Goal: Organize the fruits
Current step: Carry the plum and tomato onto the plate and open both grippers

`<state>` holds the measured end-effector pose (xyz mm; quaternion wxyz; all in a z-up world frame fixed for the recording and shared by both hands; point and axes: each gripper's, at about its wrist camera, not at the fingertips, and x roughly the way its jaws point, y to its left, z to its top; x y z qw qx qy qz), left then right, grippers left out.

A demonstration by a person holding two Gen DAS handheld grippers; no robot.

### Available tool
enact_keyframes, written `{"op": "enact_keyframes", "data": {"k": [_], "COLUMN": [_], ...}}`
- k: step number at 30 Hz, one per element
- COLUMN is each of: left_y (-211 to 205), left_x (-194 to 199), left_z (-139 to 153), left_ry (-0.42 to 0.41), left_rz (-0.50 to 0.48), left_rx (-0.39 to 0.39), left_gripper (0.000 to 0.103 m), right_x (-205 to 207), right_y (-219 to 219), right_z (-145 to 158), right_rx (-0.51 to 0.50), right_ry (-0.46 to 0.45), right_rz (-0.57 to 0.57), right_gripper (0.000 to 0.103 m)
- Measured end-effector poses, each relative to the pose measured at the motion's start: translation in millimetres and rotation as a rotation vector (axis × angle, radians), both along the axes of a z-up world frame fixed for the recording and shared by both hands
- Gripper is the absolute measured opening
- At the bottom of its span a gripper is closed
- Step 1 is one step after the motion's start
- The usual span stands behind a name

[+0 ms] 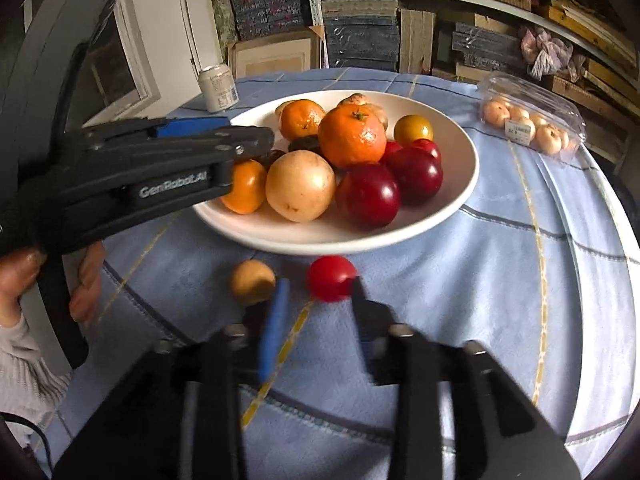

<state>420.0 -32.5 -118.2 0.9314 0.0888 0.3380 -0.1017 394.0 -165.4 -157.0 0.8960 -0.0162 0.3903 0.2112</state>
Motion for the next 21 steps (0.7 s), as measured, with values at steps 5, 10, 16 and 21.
{"op": "enact_keyframes", "data": {"k": [5,10,16,21], "left_y": [1.6,6.3,10.1,12.9], "left_x": [13.0,19.5,36.1,46.9], "left_z": [-3.3,-3.5,5.4,5.7], "left_ry": [0.018,0.029,0.019,0.031], "left_rz": [0.004,0.007,0.028,0.056], "left_rx": [-0.014,-0.033,-0.014,-0.016], "left_gripper": [0.042,0.042,0.042,0.061], "right_x": [14.8,0.2,19.7,59.7], "right_y": [1.6,-0.8,-11.9,1.7], "right_z": [-4.4,7.6,49.0,48.4], "right_rx": [-0.003,0.001,0.094,0.083], "right_ry": [0.032,0.001,-0.113,-0.135], "right_rz": [-0.006,0.026,-0.039,-0.075], "right_gripper": [0.026,0.025,0.025,0.047]}}
